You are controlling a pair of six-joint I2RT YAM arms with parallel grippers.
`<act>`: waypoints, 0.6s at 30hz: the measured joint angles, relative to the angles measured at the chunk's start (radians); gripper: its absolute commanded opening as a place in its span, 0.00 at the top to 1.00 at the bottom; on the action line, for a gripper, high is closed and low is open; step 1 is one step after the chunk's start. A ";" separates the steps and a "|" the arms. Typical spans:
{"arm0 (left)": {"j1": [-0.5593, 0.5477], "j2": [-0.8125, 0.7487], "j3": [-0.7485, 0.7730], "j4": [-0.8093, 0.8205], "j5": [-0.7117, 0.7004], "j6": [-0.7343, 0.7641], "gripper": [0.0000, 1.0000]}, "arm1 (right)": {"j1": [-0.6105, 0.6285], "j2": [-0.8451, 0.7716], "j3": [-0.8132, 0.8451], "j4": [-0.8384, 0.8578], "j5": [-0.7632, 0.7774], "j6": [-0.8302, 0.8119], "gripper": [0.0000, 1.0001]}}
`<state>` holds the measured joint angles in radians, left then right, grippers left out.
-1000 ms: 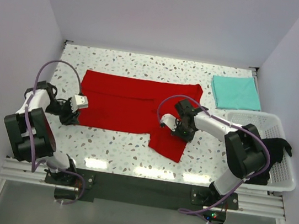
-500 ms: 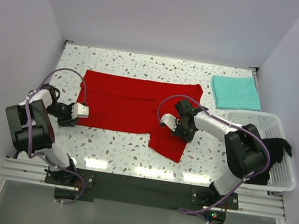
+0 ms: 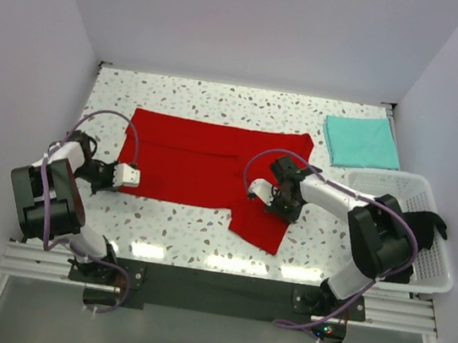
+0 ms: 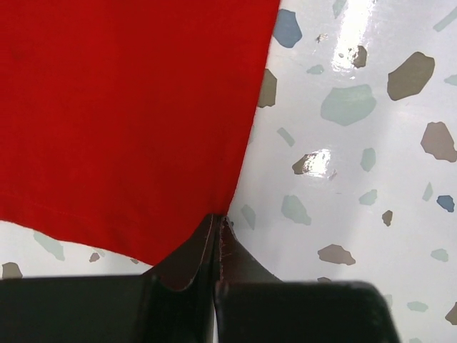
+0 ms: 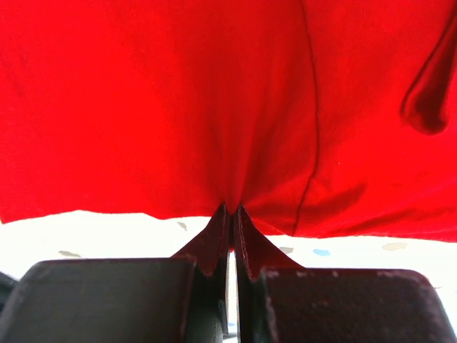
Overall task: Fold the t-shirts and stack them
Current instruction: Fold the tshirt
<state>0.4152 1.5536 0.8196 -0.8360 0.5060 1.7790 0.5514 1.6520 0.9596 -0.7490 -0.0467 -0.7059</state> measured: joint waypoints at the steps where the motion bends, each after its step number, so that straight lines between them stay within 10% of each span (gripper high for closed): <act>1: 0.000 -0.001 0.000 -0.003 -0.001 0.004 1.00 | 0.000 -0.012 -0.010 -0.011 -0.002 0.002 1.00; 18: 0.030 0.008 0.207 -0.275 0.067 -0.002 1.00 | -0.026 -0.135 0.080 -0.192 -0.055 0.026 1.00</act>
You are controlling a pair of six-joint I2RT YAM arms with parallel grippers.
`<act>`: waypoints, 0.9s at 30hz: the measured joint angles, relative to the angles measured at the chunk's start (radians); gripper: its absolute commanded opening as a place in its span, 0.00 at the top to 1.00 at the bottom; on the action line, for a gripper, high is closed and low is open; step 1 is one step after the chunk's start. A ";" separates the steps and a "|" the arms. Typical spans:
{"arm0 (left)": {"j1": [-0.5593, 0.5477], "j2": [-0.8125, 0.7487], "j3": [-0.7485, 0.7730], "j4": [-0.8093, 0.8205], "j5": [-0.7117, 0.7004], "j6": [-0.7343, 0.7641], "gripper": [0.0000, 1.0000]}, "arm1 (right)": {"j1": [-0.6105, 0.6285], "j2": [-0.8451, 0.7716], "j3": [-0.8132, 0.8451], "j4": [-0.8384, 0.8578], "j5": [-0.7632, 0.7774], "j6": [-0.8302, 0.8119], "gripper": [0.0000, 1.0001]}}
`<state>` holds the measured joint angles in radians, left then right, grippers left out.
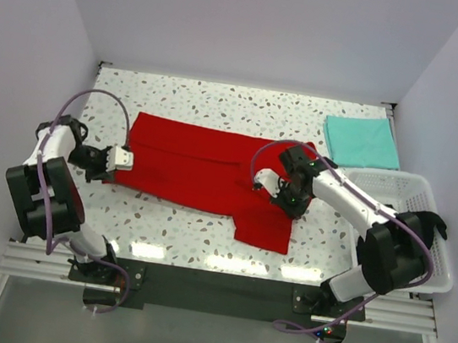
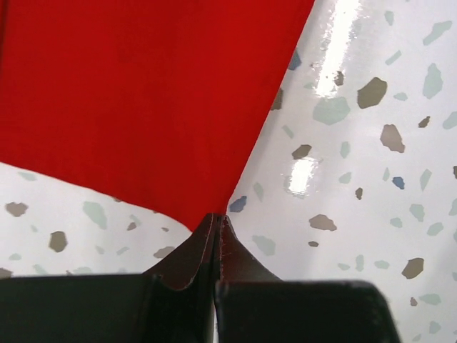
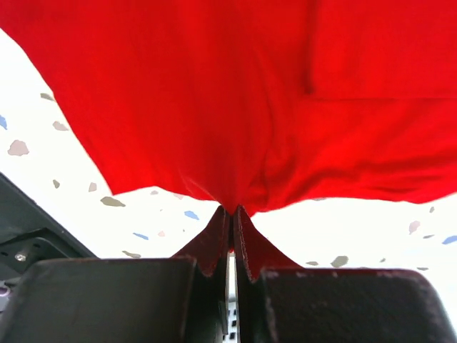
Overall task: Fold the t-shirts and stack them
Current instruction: Fold the tshirt
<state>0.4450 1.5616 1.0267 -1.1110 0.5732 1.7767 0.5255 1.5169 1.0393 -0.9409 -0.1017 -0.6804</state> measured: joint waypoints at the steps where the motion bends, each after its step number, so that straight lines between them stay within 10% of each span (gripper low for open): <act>1: 0.000 0.007 0.016 -0.005 0.008 -0.005 1.00 | -0.012 0.010 0.021 -0.006 -0.004 -0.002 1.00; 27: -0.034 0.216 0.296 0.009 0.179 -0.248 1.00 | -0.167 0.251 0.389 -0.148 -0.047 -0.091 1.00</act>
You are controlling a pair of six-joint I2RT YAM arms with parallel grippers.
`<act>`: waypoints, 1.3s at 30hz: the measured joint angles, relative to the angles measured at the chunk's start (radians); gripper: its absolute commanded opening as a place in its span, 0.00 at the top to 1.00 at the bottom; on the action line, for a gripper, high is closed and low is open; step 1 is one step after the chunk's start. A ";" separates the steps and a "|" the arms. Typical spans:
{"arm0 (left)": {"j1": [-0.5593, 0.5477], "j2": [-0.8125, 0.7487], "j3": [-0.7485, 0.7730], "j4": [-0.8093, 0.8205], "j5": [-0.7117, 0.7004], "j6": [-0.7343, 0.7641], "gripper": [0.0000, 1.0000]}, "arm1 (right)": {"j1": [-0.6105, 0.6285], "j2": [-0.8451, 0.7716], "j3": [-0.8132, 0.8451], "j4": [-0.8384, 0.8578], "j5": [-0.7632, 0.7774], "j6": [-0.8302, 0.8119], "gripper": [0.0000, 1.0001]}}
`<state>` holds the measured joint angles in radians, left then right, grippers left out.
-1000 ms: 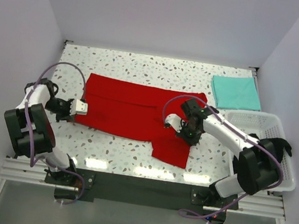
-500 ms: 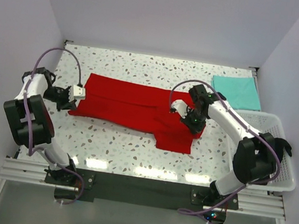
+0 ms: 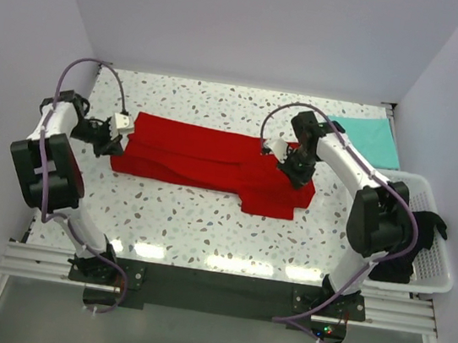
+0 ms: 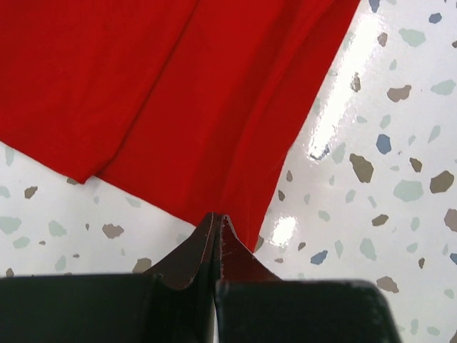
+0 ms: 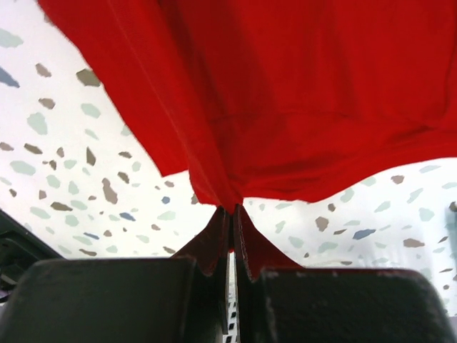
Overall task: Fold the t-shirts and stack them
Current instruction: Fold the tshirt
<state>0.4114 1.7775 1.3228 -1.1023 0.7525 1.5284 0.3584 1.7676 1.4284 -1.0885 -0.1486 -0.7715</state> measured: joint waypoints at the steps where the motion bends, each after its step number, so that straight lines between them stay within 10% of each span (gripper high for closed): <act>1: -0.010 0.005 0.000 0.011 0.000 -0.013 1.00 | -0.002 0.014 0.015 0.000 0.000 -0.002 1.00; 39: -0.083 0.201 0.160 0.172 -0.046 -0.207 1.00 | -0.119 0.374 0.454 -0.112 -0.020 -0.025 1.00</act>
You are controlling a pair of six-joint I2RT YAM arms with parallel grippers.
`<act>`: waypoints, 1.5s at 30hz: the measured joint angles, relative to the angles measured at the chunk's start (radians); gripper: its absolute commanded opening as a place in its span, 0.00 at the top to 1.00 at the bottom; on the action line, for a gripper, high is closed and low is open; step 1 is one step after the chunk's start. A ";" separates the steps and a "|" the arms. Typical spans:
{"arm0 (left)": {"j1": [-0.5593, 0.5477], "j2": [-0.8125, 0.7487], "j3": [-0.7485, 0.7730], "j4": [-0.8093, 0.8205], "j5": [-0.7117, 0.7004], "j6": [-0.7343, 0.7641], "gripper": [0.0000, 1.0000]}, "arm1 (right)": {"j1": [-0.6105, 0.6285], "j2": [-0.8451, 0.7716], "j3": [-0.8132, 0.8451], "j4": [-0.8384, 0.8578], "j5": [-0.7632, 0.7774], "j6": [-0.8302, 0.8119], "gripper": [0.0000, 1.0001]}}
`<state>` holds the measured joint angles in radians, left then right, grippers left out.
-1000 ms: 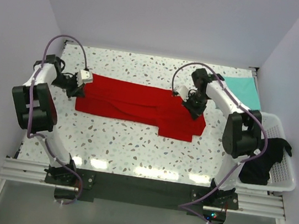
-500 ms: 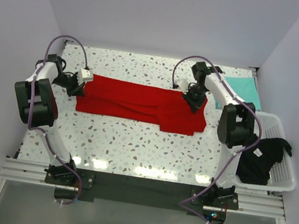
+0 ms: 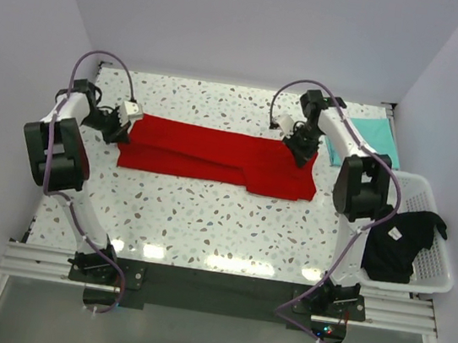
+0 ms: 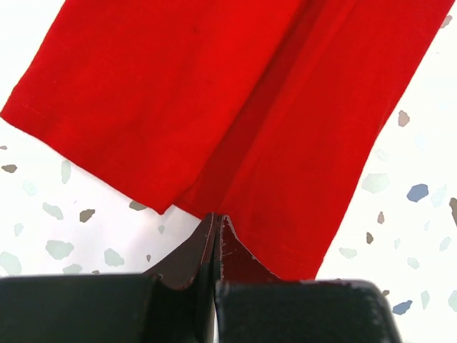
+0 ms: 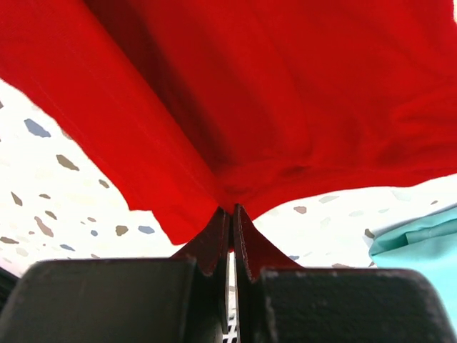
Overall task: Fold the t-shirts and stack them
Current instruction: Fold the tshirt
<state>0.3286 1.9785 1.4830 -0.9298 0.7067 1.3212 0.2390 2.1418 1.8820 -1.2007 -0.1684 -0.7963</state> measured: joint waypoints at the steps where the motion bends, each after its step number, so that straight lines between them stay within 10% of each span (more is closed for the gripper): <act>1: -0.002 0.006 0.001 0.006 -0.001 -0.005 1.00 | -0.002 0.011 0.008 0.000 -0.002 0.000 1.00; 6: -0.012 0.053 0.003 0.051 -0.010 -0.048 1.00 | -0.005 0.074 0.035 0.006 -0.003 0.011 0.82; 12: -0.013 0.071 0.002 0.147 -0.020 -0.161 0.62 | -0.008 0.096 0.033 0.029 0.010 0.055 0.54; 15: -0.002 0.064 -0.002 0.184 -0.018 -0.222 0.60 | -0.021 0.093 0.033 0.029 -0.005 0.085 0.53; 35: 0.048 -0.201 -0.319 0.264 -0.044 -0.447 0.60 | -0.133 -0.113 -0.290 0.069 -0.087 0.279 0.60; 45: 0.029 -0.133 -0.354 0.367 -0.142 -0.535 0.89 | -0.133 -0.072 -0.384 0.165 -0.046 0.304 0.87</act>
<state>0.3576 1.8458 1.1294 -0.5625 0.5648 0.7860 0.1059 2.0701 1.4979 -1.0355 -0.2146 -0.4923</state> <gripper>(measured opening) 0.173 0.195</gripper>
